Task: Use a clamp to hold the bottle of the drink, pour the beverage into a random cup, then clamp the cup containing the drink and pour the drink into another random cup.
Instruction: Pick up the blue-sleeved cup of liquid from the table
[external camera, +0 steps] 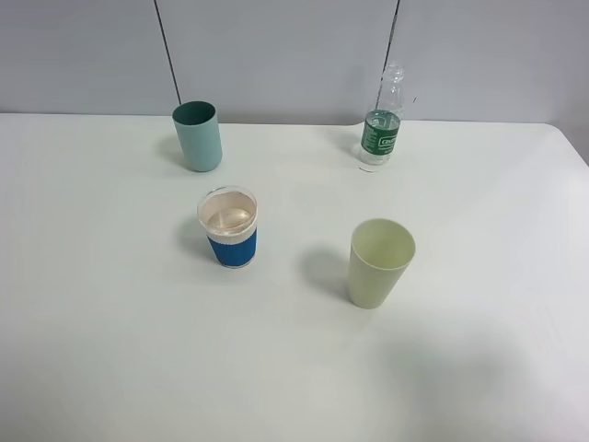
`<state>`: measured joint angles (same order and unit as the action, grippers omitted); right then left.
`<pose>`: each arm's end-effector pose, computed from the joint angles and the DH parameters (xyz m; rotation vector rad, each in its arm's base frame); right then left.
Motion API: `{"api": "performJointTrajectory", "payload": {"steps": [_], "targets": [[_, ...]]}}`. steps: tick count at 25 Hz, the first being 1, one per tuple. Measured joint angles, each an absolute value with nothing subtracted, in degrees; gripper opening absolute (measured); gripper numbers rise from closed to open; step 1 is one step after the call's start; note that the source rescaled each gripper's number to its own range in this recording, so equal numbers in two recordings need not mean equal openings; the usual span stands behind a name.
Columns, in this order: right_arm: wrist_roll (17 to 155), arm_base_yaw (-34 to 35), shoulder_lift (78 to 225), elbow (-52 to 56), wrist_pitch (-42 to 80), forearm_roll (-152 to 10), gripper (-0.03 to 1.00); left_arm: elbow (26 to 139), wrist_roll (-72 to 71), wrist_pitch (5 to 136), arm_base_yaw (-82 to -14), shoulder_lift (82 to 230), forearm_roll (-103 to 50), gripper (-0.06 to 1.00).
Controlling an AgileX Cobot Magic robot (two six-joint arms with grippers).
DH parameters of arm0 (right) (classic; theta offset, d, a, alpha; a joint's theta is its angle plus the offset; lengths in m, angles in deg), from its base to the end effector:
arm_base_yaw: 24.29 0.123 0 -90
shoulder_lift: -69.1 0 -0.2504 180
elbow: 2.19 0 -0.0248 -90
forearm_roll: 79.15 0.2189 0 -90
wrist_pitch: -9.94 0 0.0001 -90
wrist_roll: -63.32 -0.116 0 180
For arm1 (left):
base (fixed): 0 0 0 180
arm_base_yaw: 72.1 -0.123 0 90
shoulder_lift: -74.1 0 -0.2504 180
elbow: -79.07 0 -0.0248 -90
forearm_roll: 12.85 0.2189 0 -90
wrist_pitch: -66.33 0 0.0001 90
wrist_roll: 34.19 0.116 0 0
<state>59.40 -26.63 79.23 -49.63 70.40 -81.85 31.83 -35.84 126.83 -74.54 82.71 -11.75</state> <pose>0.0270 -0.0059 0.2509 0.1139 2.0562 -0.0395 0.0234 0.0029 0.2523 -0.0734 2.0294 0.0316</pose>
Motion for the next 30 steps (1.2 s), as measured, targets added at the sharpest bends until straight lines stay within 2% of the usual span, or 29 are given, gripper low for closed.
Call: {"api": "performJointTrajectory", "payload": {"steps": [5,13,30], "targets": [[59.4,-26.6,79.2,-49.6,70.4,-81.8,1.00,32.1,-35.4,126.5,-74.5,84.4,-12.4,1.00],[59.4,-26.6,79.2,-49.6,70.4,-81.8,1.00,35.1,-27.6,122.5,-74.1,99.4,-14.5,1.00],[59.4,-26.6,79.2,-49.6,70.4,-81.8,1.00,34.5,-26.1,119.1,-50.3,125.4,-9.6,1.00]]}}
